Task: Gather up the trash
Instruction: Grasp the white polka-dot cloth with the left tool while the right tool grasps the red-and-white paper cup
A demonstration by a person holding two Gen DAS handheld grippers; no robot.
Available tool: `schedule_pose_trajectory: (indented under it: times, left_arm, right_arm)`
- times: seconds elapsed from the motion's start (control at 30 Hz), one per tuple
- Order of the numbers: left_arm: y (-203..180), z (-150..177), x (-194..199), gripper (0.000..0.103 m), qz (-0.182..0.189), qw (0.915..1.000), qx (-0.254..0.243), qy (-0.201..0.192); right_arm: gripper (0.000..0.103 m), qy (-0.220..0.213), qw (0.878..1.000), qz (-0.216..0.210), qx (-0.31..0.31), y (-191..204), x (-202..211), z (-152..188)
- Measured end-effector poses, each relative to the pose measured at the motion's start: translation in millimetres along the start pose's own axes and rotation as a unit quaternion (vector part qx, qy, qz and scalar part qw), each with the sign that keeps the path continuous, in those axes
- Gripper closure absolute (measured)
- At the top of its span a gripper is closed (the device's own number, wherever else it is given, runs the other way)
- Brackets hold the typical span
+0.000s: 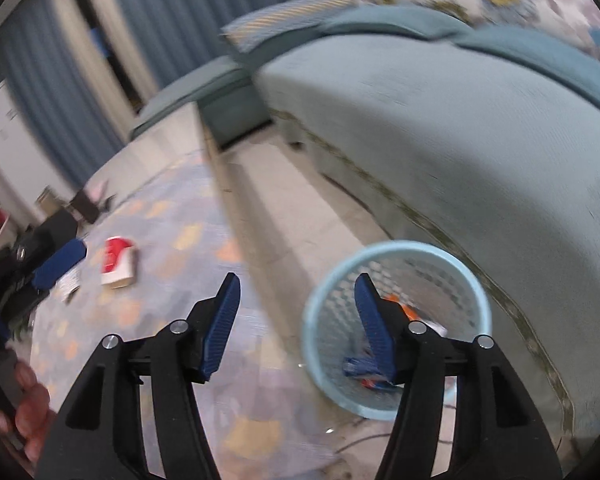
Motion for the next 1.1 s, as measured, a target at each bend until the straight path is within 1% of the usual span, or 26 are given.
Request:
schedule_pose_trajectory:
  times: [0.03, 0.1, 0.13, 0.23, 0.37, 0.43, 0.5, 0.53, 0.57, 0.63, 0.7, 0.83, 0.97, 1.0, 1.03, 1.07, 1.1]
  left_arm:
    - [10.2, -6.0, 7.0, 0.033, -0.011, 0.9999, 0.000, -0.006]
    - [43.4, -19.1, 25.3, 0.033, -0.045, 0.9988, 0.001, -0.019]
    - [66.1, -25.5, 35.9, 0.033, -0.067, 0.9974, 0.005, -0.026]
    - [120.6, -36.1, 58.8, 0.033, -0.110, 0.9929, 0.027, -0.037]
    - [205.3, -41.2, 91.8, 0.033, -0.173, 0.9812, 0.068, -0.051]
    - [234.2, -40.8, 101.2, 0.033, -0.195, 0.9760, 0.082, -0.052]
    - [269.8, -38.1, 107.9, 0.033, -0.217, 0.9697, 0.099, -0.051]
    - [280.5, -35.4, 109.7, 0.033, -0.226, 0.9672, 0.105, -0.050]
    - [298.9, -31.4, 109.7, 0.030, -0.240, 0.9629, 0.114, -0.048]
    - [319.7, -24.4, 108.9, 0.026, -0.257, 0.9569, 0.126, -0.049]
    - [339.4, -17.8, 103.9, 0.026, -0.264, 0.9530, 0.140, -0.048]
    - [360.9, -13.3, 84.7, 0.025, -0.271, 0.9495, 0.154, -0.034]
    - [376.1, -12.4, 55.4, 0.026, -0.287, 0.9473, 0.142, -0.002]
    - [378.3, -11.1, 48.6, 0.026, -0.296, 0.9452, 0.137, 0.008]
    - [381.5, -9.7, 40.5, 0.029, -0.310, 0.9412, 0.132, 0.023]
    - [385.6, -6.6, 35.6, 0.035, -0.323, 0.9370, 0.127, 0.036]
    - [386.2, -6.5, 34.3, 0.037, -0.338, 0.9335, 0.114, 0.035]
  right_arm:
    - [0.046, 0.000, 1.000, -0.008, 0.009, 11.5, -1.0, -1.6]
    - [0.045, 0.003, 0.999, -0.035, 0.035, 48.0, -8.3, -5.7]
    - [0.045, 0.005, 0.998, -0.043, 0.045, 61.6, -12.6, -7.2]
    - [0.045, 0.017, 0.994, -0.072, 0.080, 114.0, -30.8, -8.2]
    - [0.045, 0.026, 0.988, -0.093, 0.118, 168.7, -58.0, -6.9]
    - [0.045, 0.030, 0.986, -0.099, 0.132, 187.7, -69.5, -3.6]
    - [0.045, 0.042, 0.982, -0.111, 0.144, 208.8, -85.8, 2.8]
    - [0.045, 0.049, 0.981, -0.113, 0.148, 216.2, -94.0, 5.9]
    - [0.045, 0.057, 0.980, -0.115, 0.154, 224.6, -104.8, 10.0]
    - [0.045, 0.063, 0.978, -0.112, 0.164, 237.1, -121.0, 15.4]
    - [0.045, 0.065, 0.978, -0.111, 0.167, 244.2, -134.9, 19.6]
    - [0.045, 0.072, 0.977, -0.106, 0.173, 253.5, -160.5, 25.9]
    - [0.045, 0.080, 0.977, -0.108, 0.166, 255.1, -178.4, 27.0]
    - [0.045, 0.080, 0.977, -0.109, 0.165, 255.4, -180.4, 27.1]
    - [0.045, 0.081, 0.977, -0.109, 0.165, 255.9, -183.2, 26.9]
    - [0.045, 0.084, 0.977, -0.110, 0.164, 256.5, -186.8, 27.3]
    - [0.045, 0.088, 0.976, -0.112, 0.164, 257.4, -190.0, 28.2]
Point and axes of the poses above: each gripper's, at about its wrist camera, not at the fingertips, and x roughly against the way its jaws point, y to its left, z to its underside, the point moved 7 cm from there along -x, roughly the way its jaws point, and after that the axes turned 3 degrees about -y, right-handed, at the moved point
